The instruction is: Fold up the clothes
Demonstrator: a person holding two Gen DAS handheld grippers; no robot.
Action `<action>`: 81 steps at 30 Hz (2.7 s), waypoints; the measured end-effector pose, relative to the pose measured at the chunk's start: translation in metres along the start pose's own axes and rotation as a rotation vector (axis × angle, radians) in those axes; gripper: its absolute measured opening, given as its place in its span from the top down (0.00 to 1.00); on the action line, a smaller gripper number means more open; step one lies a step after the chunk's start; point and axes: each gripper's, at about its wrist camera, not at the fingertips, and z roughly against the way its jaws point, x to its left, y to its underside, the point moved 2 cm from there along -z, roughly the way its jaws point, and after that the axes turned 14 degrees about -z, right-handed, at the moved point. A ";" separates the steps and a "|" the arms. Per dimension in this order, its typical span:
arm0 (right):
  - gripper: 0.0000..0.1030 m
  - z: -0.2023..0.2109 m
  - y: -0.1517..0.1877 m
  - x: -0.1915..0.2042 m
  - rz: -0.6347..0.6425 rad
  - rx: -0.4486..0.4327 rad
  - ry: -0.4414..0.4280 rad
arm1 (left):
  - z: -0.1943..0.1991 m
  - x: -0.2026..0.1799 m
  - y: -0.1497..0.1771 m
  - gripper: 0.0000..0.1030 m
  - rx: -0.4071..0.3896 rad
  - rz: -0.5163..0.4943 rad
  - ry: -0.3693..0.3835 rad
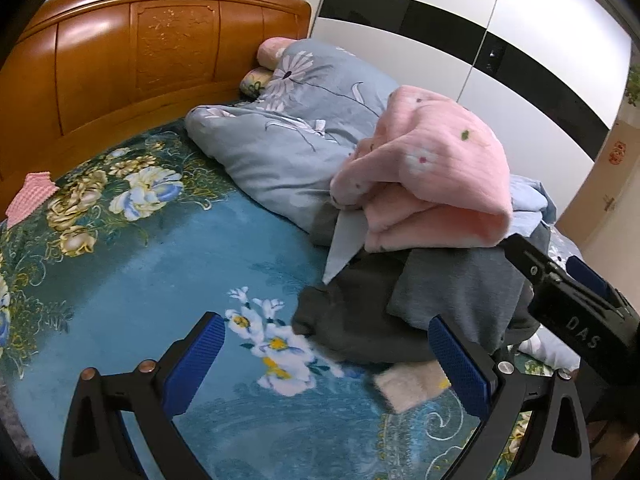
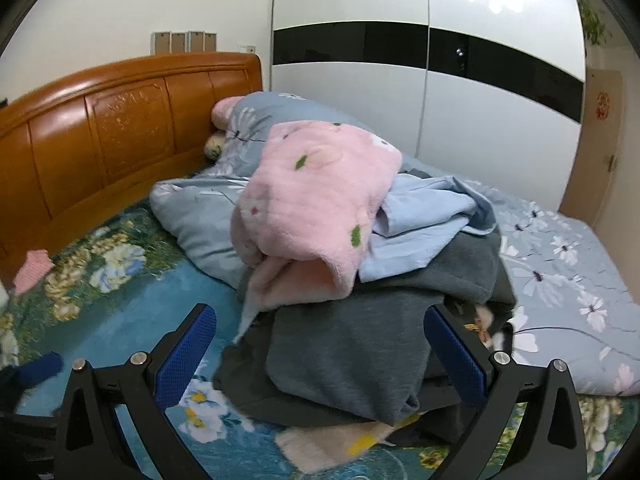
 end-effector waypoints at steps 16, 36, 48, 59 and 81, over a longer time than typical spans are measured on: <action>0.00 -0.009 -0.013 -0.010 -0.032 0.019 -0.048 | 0.006 -0.018 -0.022 0.00 -0.095 -0.161 -0.002; 0.00 -0.004 -0.005 0.008 0.026 0.034 -0.125 | 0.005 -0.018 -0.018 0.00 -0.071 -0.115 0.031; 0.00 -0.012 -0.004 0.014 0.026 0.065 -0.097 | -0.001 -0.002 -0.014 0.00 -0.058 -0.060 0.021; 0.00 -0.015 -0.002 0.031 0.063 0.078 -0.088 | 0.000 0.014 -0.008 0.00 -0.064 -0.003 0.037; 0.96 -0.140 -0.016 0.106 0.657 0.044 0.430 | 0.021 0.122 0.072 0.00 -0.003 0.111 -0.055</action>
